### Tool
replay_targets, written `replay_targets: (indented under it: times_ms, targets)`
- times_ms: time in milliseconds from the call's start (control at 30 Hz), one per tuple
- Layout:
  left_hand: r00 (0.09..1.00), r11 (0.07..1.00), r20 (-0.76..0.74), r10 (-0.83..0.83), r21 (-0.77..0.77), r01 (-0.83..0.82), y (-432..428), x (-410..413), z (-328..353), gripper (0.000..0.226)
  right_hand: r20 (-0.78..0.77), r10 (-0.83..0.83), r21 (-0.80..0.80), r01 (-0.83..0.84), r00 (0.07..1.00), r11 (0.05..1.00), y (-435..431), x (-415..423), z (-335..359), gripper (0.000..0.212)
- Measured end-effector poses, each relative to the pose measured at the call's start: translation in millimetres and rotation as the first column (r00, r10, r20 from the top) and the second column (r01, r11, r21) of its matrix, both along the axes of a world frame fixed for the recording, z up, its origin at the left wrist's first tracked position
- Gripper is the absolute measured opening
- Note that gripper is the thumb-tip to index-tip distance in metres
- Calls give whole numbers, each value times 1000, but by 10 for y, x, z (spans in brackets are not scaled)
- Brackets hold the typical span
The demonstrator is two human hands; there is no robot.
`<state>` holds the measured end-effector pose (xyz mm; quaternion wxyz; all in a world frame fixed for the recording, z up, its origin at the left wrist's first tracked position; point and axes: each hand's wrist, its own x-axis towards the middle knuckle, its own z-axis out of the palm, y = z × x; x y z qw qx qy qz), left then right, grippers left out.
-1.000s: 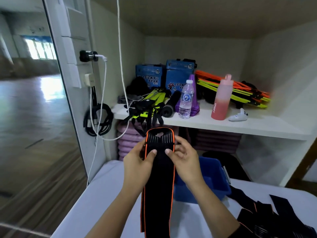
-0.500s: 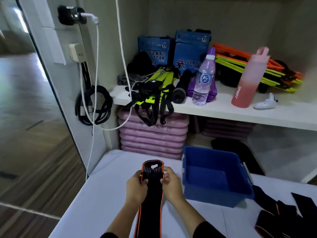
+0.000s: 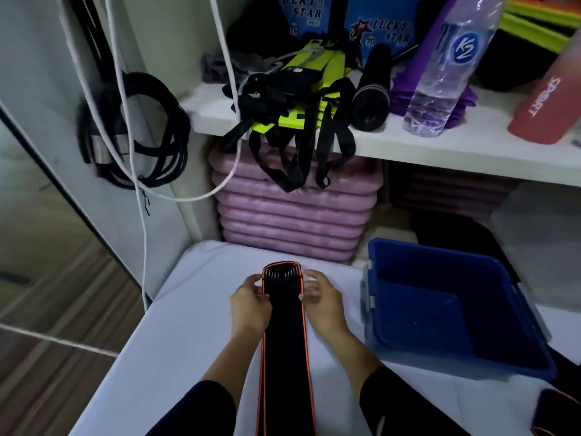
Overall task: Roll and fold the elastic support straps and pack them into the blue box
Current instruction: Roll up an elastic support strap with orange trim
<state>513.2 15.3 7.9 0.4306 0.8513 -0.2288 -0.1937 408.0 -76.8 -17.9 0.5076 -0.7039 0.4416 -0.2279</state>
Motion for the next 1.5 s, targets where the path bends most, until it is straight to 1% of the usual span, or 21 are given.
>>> replay_targets:
  times_ms: [100,167,200,267,333,400,467,533,633,733,800,900,967,1067,1167,1267,1367,1433,1500]
  targets:
    - [996,996,-26,-82,15,82,45,-39,-109,50,-60,152,114,-144,987,983,34,-87,-107,63]
    - [991,989,2,-133,71,132,130,-95,-172,51,-138,233,144,-213,963,966,83,-150,-153,67]
    - [989,985,19,-148,92,146,171,-117,-217,51,-164,245,143,-223,956,964,104,-180,-154,68]
    - [991,984,33,-132,127,127,242,-162,-285,50,-197,204,125,-182,959,975,153,-232,-161,65]
    - [997,987,16,-77,145,74,317,-225,-319,47,-250,151,100,-129,956,987,242,-295,-166,58]
    - [999,985,-2,-40,169,40,410,-305,-319,43,-311,139,77,-121,940,990,366,-381,-197,55]
    - [1000,982,-16,-24,187,26,503,-390,-300,41,-334,128,99,-101,934,990,507,-470,-223,53]
    - [999,980,-33,-13,197,19,577,-464,-274,40,-338,116,132,-75,934,988,640,-532,-234,52]
    - [997,981,-70,-24,190,37,645,-530,-225,40,-310,133,132,-96,942,987,750,-573,-236,49]
    - [993,985,-116,-36,163,55,738,-545,-173,38,-284,152,193,-99,947,976,763,-639,-191,55]
    - [992,982,-121,-36,179,57,846,-548,-160,38,-298,159,207,-98,941,973,783,-727,-183,56]
    - [984,968,-176,-13,244,56,1041,-618,-160,39,-330,181,201,-118,927,972,910,-864,-182,45]
    - [976,963,-215,-16,258,73,1139,-694,-167,40,-331,205,217,-137,921,966,1026,-924,-181,41]
    - [971,963,-235,-54,246,113,1242,-788,-181,37,-308,217,233,-147,926,961,1154,-977,-158,45]
    - [959,974,-282,-40,202,99,1347,-846,-153,33,-295,215,208,-157,931,965,1232,-1069,-145,48]
    - [961,969,-268,-65,211,125,1466,-907,-161,31,-307,227,169,-182,924,969,1324,-1165,-137,46]
    - [952,961,-285,-114,211,178,1570,-976,-179,28,-329,278,173,-231,902,957,1407,-1213,-93,38]
    - [953,955,-258,-160,205,215,1626,-1006,-171,26,-342,304,159,-264,889,951,1435,-1250,-47,36]
    - [954,946,-199,-226,191,264,1680,-1039,-110,24,-316,333,128,-308,888,943,1455,-1309,20,33]
